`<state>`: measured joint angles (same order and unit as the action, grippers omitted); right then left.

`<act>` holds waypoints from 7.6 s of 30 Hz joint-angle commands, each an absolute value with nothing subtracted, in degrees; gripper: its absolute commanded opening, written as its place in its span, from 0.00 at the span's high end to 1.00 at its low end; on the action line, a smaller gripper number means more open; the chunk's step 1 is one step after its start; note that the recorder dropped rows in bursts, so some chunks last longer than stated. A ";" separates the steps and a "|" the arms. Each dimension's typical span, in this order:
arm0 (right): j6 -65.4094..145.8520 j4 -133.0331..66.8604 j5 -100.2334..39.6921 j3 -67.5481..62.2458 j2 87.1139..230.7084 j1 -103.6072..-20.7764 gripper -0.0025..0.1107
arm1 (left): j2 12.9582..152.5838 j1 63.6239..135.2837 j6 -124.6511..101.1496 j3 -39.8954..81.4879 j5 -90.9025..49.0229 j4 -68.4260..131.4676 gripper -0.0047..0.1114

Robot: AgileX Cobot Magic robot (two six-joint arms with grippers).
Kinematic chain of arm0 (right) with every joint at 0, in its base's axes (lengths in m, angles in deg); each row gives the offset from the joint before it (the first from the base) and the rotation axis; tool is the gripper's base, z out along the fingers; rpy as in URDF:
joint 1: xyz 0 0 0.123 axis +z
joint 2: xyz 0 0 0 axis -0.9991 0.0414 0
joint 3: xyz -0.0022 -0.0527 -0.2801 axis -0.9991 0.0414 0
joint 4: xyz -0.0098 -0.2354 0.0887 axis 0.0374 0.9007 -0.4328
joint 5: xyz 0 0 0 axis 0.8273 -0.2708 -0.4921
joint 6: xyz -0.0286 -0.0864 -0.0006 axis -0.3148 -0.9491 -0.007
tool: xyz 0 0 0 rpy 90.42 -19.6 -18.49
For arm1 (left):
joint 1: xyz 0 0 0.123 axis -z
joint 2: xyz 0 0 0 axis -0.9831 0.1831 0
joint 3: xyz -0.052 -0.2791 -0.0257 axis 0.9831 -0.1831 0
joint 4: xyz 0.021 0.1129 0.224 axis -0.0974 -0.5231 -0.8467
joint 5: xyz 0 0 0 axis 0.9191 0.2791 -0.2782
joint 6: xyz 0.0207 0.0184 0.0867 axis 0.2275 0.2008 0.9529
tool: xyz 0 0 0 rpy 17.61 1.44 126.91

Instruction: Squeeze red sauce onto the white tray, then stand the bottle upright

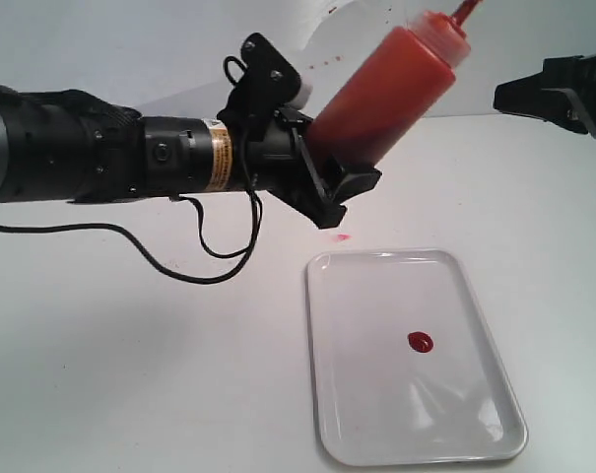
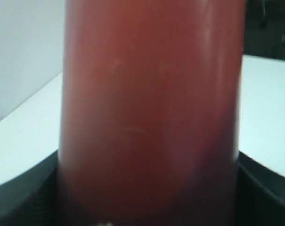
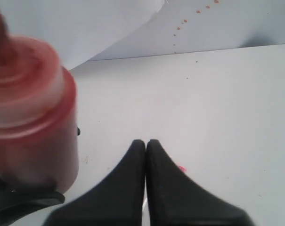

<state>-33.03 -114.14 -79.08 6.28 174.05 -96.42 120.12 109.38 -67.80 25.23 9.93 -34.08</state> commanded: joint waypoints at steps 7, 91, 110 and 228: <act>-33.67 -114.47 -79.75 6.19 173.99 -96.67 0.98 | 119.22 102.18 -39.24 7.76 33.29 -4.07 0.96; -33.52 -121.47 -70.79 -27.86 213.03 -60.24 0.20 | 136.32 86.72 -18.19 -7.55 49.02 5.28 0.96; -36.72 -124.70 -68.03 -27.86 213.49 -56.26 0.38 | 136.32 86.72 -18.41 -7.55 49.02 3.47 0.96; 25.08 -50.58 -75.77 -27.86 193.46 -57.22 0.98 | 76.86 86.72 -40.08 -3.46 -25.45 13.44 0.96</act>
